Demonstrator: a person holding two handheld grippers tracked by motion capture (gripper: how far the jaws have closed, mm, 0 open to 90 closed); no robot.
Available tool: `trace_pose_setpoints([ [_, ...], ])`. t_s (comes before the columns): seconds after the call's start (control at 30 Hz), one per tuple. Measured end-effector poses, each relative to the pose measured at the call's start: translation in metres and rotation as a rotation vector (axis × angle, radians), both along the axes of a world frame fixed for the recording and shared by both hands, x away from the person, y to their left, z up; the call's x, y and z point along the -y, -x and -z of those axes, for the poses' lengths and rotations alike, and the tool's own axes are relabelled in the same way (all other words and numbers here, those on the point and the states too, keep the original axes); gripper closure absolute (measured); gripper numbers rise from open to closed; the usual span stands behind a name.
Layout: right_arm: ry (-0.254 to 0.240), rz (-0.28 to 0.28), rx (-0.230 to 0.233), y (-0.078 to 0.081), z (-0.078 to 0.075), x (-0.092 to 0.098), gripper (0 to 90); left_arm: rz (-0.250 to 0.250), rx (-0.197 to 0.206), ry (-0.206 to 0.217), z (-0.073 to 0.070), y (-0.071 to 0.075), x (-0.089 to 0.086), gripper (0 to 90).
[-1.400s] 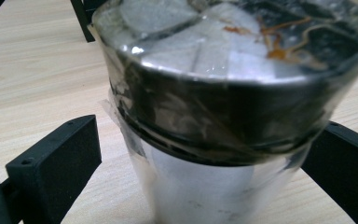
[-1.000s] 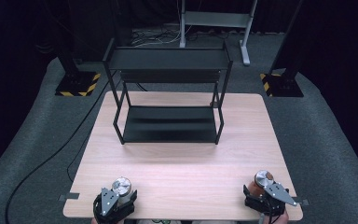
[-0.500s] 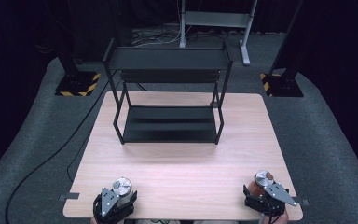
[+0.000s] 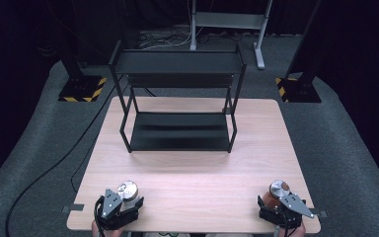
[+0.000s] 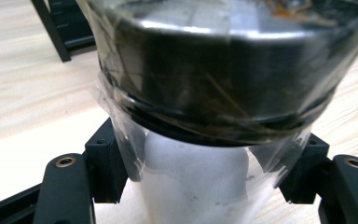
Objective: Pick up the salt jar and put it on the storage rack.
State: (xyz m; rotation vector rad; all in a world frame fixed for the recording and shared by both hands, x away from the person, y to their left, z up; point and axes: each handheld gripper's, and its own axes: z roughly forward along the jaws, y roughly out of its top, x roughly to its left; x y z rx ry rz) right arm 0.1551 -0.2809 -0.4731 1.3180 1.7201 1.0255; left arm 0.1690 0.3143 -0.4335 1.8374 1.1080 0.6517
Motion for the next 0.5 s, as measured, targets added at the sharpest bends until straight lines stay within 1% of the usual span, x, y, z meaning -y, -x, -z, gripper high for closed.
trace_pose_setpoints([
  [0.13,-0.003,-0.001,-0.001,0.0,0.0,0.001,0.0,0.018,0.001,-0.026,-0.009,-0.008,0.003,30.9],
  [0.37,-0.002,-0.004,-0.001,0.0,0.0,0.001,0.0,0.056,-0.008,-0.03,-0.022,-0.025,0.003,30.9],
  [0.5,0.0,-0.006,-0.004,-0.001,-0.001,0.001,0.0,0.072,-0.006,-0.039,-0.028,-0.033,0.004,30.8],
])
